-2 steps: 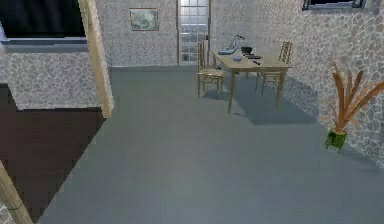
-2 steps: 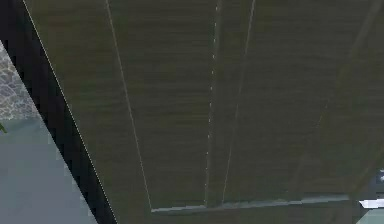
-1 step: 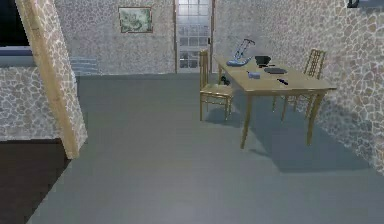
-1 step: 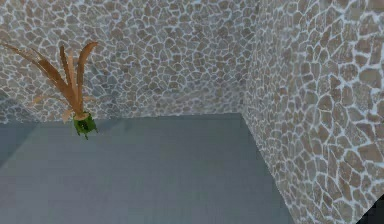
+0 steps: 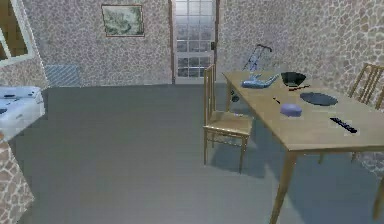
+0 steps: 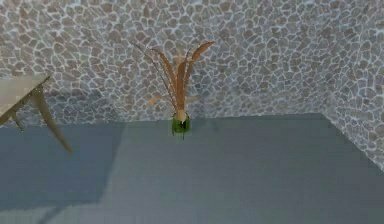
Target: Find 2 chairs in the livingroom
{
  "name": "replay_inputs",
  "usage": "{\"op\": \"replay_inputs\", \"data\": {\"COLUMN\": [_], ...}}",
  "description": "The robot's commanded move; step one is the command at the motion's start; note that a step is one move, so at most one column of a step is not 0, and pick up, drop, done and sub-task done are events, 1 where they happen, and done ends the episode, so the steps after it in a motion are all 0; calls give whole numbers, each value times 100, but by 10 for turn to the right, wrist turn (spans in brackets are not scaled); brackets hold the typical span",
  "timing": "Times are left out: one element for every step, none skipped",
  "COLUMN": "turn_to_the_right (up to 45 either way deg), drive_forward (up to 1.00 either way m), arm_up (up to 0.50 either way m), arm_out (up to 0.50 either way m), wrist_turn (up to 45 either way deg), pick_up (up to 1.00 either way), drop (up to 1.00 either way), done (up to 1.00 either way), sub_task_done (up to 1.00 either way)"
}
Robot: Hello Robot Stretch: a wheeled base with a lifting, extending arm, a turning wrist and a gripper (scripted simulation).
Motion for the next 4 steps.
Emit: {"op": "replay_inputs", "data": {"turn_to_the_right": [0,210,0,-450], "drive_forward": [100,0,0,0], "arm_up": [0,0,0,0], "arm_out": [0,0,0,0], "wrist_turn": [0,0,0,0], "pick_up": [0,0,0,0], "drop": [0,0,0,0], "done": [0,0,0,0], "sub_task_done": [0,0,100,0]}}
